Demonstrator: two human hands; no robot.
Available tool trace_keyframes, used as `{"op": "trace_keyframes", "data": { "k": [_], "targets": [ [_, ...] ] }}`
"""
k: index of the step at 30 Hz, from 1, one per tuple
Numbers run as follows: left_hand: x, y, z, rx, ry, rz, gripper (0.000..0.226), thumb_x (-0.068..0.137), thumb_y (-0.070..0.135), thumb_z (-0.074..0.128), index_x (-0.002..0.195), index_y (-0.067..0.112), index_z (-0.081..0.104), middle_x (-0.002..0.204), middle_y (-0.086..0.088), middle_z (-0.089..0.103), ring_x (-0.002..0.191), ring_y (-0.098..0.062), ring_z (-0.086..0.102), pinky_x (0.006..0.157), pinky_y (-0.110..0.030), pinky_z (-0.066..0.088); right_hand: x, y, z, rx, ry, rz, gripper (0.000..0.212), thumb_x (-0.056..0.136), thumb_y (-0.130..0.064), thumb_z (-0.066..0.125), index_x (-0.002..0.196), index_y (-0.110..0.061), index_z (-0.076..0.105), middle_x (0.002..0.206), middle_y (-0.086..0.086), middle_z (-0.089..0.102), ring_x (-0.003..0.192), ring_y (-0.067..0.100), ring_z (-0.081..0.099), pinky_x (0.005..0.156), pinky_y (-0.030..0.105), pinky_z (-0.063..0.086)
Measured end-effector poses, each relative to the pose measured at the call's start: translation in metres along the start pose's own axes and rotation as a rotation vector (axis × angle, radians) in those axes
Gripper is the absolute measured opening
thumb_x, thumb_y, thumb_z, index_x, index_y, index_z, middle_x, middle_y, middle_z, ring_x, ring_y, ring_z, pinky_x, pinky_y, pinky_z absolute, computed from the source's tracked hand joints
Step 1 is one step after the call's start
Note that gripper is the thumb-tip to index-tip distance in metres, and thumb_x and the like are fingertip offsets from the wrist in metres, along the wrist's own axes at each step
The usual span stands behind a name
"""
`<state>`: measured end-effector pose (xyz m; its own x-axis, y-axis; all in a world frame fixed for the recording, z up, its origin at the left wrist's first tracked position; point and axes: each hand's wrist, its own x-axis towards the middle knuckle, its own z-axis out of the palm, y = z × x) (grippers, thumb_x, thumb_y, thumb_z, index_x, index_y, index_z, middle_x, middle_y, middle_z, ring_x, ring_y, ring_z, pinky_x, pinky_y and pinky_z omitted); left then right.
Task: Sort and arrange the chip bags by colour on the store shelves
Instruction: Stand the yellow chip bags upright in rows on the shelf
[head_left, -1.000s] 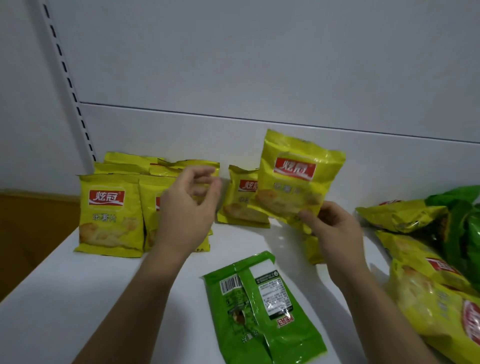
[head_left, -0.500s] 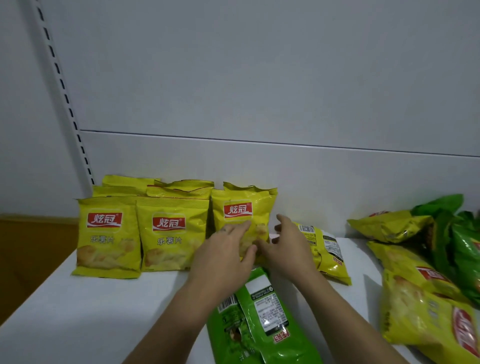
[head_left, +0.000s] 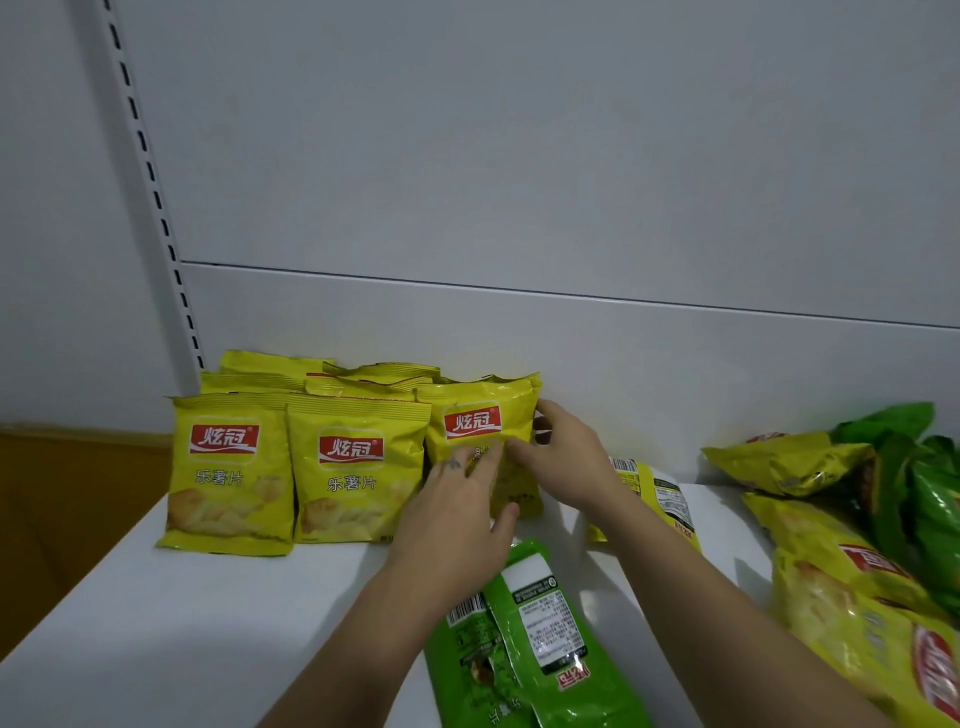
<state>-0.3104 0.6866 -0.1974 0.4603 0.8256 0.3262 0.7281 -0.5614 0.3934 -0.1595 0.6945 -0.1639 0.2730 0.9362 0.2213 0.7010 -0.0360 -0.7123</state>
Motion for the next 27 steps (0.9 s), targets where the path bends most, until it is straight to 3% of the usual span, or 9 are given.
{"op": "trace_keyframes", "data": {
  "k": [4, 8, 12, 15, 18, 24, 27],
  "targets": [
    [0.002, -0.002, 0.001, 0.012, 0.008, 0.016, 0.071, 0.096, 0.046, 0.045, 0.154, 0.025, 0.008, 0.151, 0.002, 0.024, 0.136, -0.019, 0.025, 0.108, -0.034, 0.036, 0.003, -0.002, -0.001, -0.086, -0.035, -0.003, 0.038, 0.084, -0.027, 0.065, 0.121, -0.019, 0.057, 0.116, 0.004, 0.064, 0.104, 0.024, 0.06, 0.082, 0.032, 0.047],
    [0.001, -0.003, -0.001, 0.023, 0.008, 0.023, 0.066, 0.095, 0.046, 0.044, 0.152, 0.025, 0.018, 0.149, 0.003, 0.026, 0.134, -0.018, 0.027, 0.106, -0.035, 0.038, -0.007, 0.014, -0.021, -0.184, -0.005, 0.07, 0.071, 0.084, -0.038, 0.068, 0.144, -0.016, 0.038, 0.141, 0.008, 0.047, 0.126, 0.024, 0.048, 0.101, 0.037, 0.042],
    [-0.001, 0.005, -0.004, 0.011, 0.056, 0.061, 0.054, 0.095, 0.047, 0.045, 0.144, 0.029, 0.034, 0.141, 0.006, 0.033, 0.126, -0.015, 0.034, 0.097, -0.035, 0.044, -0.04, 0.044, -0.048, -0.41, 0.098, 0.142, 0.062, 0.082, -0.052, 0.064, 0.135, -0.024, 0.05, 0.136, 0.007, 0.049, 0.125, 0.026, 0.046, 0.1, 0.038, 0.04],
    [-0.005, 0.014, -0.005, -0.122, 0.082, 0.097, 0.045, 0.093, 0.044, 0.05, 0.136, 0.03, 0.046, 0.131, 0.008, 0.042, 0.119, -0.012, 0.041, 0.093, -0.034, 0.044, -0.06, 0.058, -0.048, -0.604, -0.051, 0.282, 0.084, 0.069, -0.074, 0.061, 0.137, -0.028, 0.045, 0.139, 0.007, 0.043, 0.129, 0.029, 0.041, 0.101, 0.041, 0.036],
    [-0.005, 0.016, -0.002, -0.224, 0.074, 0.112, 0.039, 0.091, 0.041, 0.057, 0.128, 0.028, 0.055, 0.124, 0.009, 0.049, 0.111, -0.012, 0.049, 0.092, -0.036, 0.046, -0.07, 0.062, -0.04, -0.563, -0.105, 0.274, 0.1, 0.059, -0.079, 0.065, 0.14, -0.03, 0.035, 0.145, 0.006, 0.033, 0.136, 0.028, 0.03, 0.104, 0.043, 0.033],
    [-0.005, 0.014, 0.002, -0.337, 0.058, 0.121, 0.033, 0.09, 0.037, 0.062, 0.122, 0.029, 0.061, 0.118, 0.014, 0.053, 0.104, -0.007, 0.053, 0.09, -0.035, 0.048, -0.084, 0.065, -0.038, -0.63, -0.044, 0.152, 0.071, 0.08, -0.046, 0.062, 0.143, -0.032, 0.033, 0.144, 0.0, 0.037, 0.133, 0.023, 0.032, 0.101, 0.036, 0.036],
    [-0.005, 0.013, 0.003, -0.364, 0.052, 0.152, 0.033, 0.088, 0.041, 0.061, 0.119, 0.031, 0.061, 0.115, 0.014, 0.056, 0.102, -0.005, 0.055, 0.089, -0.033, 0.049, -0.084, 0.06, -0.042, -0.629, 0.019, 0.109, 0.047, 0.088, -0.042, 0.055, 0.135, -0.036, 0.047, 0.135, -0.005, 0.049, 0.125, 0.02, 0.043, 0.092, 0.031, 0.04]
  ]
}}
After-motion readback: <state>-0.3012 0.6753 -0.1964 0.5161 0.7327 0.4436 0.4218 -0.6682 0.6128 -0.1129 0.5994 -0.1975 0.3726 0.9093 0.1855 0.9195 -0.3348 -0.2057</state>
